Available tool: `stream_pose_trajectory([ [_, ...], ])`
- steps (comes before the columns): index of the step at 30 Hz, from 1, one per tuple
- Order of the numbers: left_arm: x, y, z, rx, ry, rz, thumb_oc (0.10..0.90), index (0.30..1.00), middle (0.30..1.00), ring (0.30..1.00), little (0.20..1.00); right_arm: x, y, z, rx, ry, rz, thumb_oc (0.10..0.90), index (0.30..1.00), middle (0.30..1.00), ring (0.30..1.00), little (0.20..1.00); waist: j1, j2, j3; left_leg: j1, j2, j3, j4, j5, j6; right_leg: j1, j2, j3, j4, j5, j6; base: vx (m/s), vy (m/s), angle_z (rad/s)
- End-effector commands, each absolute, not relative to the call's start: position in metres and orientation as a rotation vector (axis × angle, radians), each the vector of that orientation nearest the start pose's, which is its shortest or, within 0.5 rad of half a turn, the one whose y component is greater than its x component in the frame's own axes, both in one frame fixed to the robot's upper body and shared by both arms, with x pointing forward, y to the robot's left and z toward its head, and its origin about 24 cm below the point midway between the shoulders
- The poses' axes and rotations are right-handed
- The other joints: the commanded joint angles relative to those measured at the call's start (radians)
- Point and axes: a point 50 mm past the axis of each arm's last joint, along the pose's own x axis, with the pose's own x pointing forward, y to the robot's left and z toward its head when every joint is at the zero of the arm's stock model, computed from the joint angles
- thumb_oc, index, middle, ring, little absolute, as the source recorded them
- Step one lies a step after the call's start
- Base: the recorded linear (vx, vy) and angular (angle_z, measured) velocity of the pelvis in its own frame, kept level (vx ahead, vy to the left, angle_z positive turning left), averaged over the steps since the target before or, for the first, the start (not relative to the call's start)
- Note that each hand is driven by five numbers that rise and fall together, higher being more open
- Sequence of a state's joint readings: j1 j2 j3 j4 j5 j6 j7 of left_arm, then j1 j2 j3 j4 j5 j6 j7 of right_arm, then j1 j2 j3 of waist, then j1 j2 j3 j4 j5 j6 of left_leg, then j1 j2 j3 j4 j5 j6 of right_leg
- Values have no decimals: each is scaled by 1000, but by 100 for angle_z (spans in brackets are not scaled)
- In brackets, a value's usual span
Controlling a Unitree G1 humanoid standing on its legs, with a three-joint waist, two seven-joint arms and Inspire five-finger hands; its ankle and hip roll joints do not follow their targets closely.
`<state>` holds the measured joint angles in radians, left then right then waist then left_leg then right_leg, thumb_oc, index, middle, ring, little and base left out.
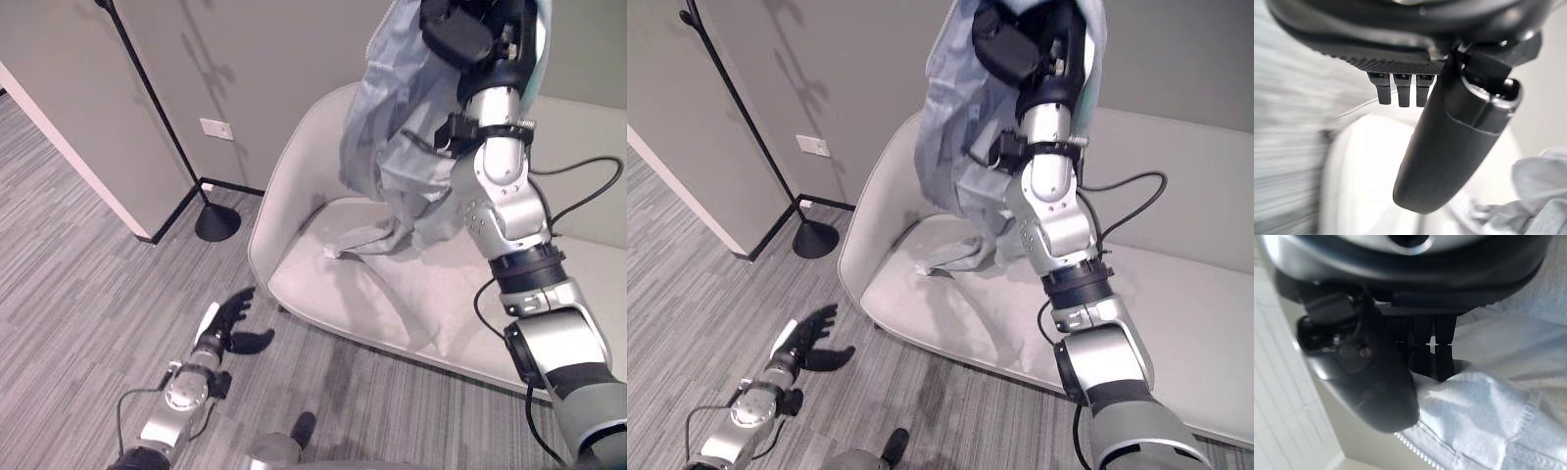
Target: Hang the clothes on the sofa on the clothes rack.
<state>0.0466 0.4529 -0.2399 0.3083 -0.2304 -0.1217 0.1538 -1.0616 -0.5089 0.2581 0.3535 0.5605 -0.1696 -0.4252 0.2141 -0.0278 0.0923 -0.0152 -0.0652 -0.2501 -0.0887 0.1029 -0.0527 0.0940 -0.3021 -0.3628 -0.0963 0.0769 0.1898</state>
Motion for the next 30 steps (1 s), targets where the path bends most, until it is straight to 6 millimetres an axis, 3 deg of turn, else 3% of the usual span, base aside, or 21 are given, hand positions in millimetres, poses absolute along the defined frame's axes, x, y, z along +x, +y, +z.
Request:
stream_pose_trajectory([
  [1, 245, 243, 38, 382, -33, 117, 800, 900, 900, 900, 900, 329, -140, 410, 92, -1080, -36, 400, 300, 300, 300, 300, 12, -82, -168, 25, 63, -28, 1, -130, -23, 85, -116, -49, 15, 76, 69, 18, -20, -19],
  [10, 264, 246, 107, 429, -400, 285, 800, 900, 900, 900, 900, 314, -135, 439, 119, -1186, -21, 400, 300, 300, 300, 300, -1, -103, -192, 53, 64, -30, 1, -144, -29, 98, -114, -34, 19, 71, 67, 8, -5, -3],
  [12, 267, 242, 133, 403, -518, 283, 800, 900, 900, 900, 900, 316, -132, 450, 169, -1180, -6, 400, 300, 300, 300, 300, -4, -107, -197, 55, 64, -29, 1, -146, -29, 97, -113, -29, 19, 76, 67, 0, 0, 0],
  [13, 266, 242, 133, 402, -519, 284, 800, 900, 900, 900, 900, 315, -132, 451, 170, -1181, -5, 400, 300, 300, 300, 300, -4, -107, -196, 55, 65, -28, 1, -146, -29, 96, -113, -28, 19, 76, 67, 0, 0, 0],
  [16, 266, 232, 154, 328, -615, 252, 800, 900, 900, 900, 900, 316, -118, 455, 211, -1167, 36, 400, 300, 300, 300, 300, -10, -108, -198, 59, 66, -24, 1, -147, -28, 93, -112, -17, 22, 77, 65, 0, 0, 0],
  [17, 266, 222, 163, 240, -653, 200, 800, 900, 900, 900, 900, 316, -105, 452, 229, -1155, 81, 400, 300, 300, 300, 300, -17, -108, -196, 64, 68, -20, 1, -150, -27, 91, -111, -9, 23, 76, 64, 0, 0, 0],
  [21, 270, 201, 164, 54, -644, 80, 800, 900, 900, 900, 900, 319, -88, 445, 256, -1124, 128, 400, 300, 300, 300, 300, -25, -105, -192, 71, 72, -14, 1, -154, -24, 88, -108, 4, 25, 73, 61, -8, -7, -2],
  [23, 278, 162, 153, -105, -567, -110, 800, 900, 900, 900, 900, 322, -67, 440, 288, -1076, 187, 400, 300, 300, 300, 300, -37, -107, -185, 76, 73, -6, 1, -153, -22, 83, -108, 18, 29, 79, 60, -18, -11, -8],
  [24, 279, 162, 153, -109, -567, -113, 800, 900, 900, 900, 900, 322, -67, 440, 287, -1076, 186, 400, 300, 300, 300, 300, -35, -106, -184, 76, 73, -6, 1, -154, -22, 82, -108, 19, 29, 79, 60, -11, -2, -11],
  [27, 287, 119, 131, -233, -413, -297, 800, 900, 900, 900, 900, 320, -38, 434, 331, -1028, 273, 400, 300, 300, 300, 300, -57, -106, -180, 78, 73, 4, 1, -152, -21, 76, -109, 33, 34, 83, 59, -11, -8, -10],
  [28, 288, 118, 131, -236, -413, -300, 800, 900, 900, 900, 900, 320, -38, 434, 329, -1028, 272, 400, 300, 300, 300, 300, -55, -105, -180, 78, 73, 4, 1, -153, -21, 75, -109, 33, 35, 83, 59, -9, -12, -6],
  [30, 293, 94, 115, -234, -314, -387, 800, 900, 900, 900, 900, 315, -21, 432, 352, -1011, 323, 400, 300, 300, 300, 300, -71, -101, -179, 80, 74, 11, 1, -152, -21, 69, -110, 44, 39, 84, 58, -10, -13, -10],
])
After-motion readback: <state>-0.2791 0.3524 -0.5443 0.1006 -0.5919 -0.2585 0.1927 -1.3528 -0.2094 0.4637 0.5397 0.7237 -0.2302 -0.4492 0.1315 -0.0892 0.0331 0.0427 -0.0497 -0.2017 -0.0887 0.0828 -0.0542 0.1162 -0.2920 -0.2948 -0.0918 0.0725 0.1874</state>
